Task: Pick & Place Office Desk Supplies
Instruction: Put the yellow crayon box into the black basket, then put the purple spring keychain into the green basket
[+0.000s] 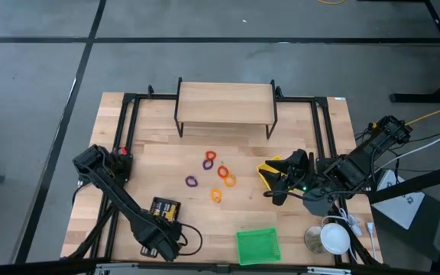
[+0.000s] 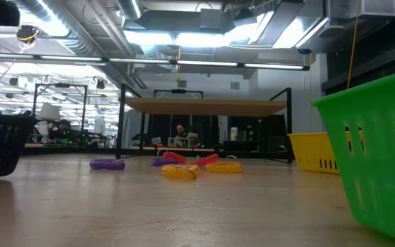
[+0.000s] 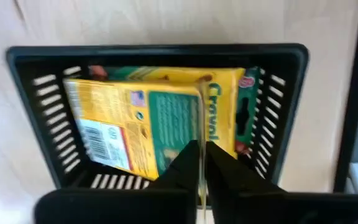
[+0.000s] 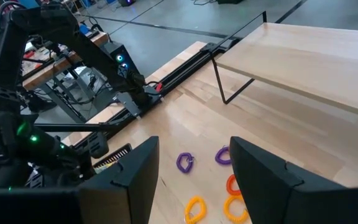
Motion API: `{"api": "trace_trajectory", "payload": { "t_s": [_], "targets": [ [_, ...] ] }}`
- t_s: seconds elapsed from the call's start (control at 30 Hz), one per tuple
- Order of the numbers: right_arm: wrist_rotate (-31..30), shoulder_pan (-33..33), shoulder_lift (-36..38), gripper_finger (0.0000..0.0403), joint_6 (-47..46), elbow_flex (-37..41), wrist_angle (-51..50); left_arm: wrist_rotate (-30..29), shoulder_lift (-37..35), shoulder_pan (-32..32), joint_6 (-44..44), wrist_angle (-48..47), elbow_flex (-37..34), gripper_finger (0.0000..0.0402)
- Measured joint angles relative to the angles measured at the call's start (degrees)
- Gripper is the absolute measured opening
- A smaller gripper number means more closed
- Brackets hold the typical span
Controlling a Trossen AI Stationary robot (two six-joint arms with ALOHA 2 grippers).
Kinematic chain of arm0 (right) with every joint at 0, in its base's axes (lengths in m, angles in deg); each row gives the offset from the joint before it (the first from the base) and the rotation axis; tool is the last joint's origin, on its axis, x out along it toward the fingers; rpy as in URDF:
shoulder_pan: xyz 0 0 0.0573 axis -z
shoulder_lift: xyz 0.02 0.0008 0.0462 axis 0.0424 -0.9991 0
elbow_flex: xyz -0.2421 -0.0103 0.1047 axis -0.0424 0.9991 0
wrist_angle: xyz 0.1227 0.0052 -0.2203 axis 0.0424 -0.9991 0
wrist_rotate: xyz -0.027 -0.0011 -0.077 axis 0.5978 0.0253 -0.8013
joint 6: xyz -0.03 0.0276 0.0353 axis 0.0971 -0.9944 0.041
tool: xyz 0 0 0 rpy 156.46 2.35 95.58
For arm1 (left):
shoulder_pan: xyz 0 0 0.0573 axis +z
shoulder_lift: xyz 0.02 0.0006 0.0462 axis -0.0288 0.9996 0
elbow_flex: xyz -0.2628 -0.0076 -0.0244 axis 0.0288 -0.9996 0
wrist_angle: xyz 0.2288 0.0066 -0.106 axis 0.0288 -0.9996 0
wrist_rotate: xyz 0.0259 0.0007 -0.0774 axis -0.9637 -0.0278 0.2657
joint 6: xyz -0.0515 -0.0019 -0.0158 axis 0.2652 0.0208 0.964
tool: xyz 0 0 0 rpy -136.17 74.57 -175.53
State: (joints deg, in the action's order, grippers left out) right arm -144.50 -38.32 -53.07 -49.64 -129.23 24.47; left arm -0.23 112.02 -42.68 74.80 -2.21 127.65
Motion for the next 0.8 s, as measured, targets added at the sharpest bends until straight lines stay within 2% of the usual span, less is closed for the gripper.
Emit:
{"api": "trace_trajectory", "payload": {
  "t_s": [0.23, 0.43, 0.57, 0.67, 0.73, 0.8],
  "targets": [
    [0.0, 0.0, 0.0, 0.0199, 0.2, 0.0, 0.0, 5.3, -0.2, 0.3, 1.6, -0.1, 0.0, 0.0109],
    [0.0, 0.0, 0.0, 0.0199, 0.2, 0.0, 0.8, 5.0, -5.2, 0.3, 6.7, -0.1, 0.3, 0.0179],
    [0.0, 0.0, 0.0, 0.0199, 3.8, 0.0, 7.2, -2.6, -13.3, 1.8, 12.9, 6.1, 0.9, 0.0195],
    [2.3, 0.3, 0.0, 0.0199, 14.3, 0.0, 18.9, -16.8, -20.7, 2.3, 13.7, 20.1, 0.9, 0.0193],
    [9.1, 1.4, -0.1, 0.0199, 22.9, 0.0, 28.3, -24.9, -24.8, 2.4, 9.1, 30.6, 0.9, 0.0188],
    [18.9, 3.3, -0.7, 0.0199, 31.0, 0.0, 38.5, -26.7, -28.2, 3.4, 3.4, 40.3, -0.9, 0.0181]
  ]
}}
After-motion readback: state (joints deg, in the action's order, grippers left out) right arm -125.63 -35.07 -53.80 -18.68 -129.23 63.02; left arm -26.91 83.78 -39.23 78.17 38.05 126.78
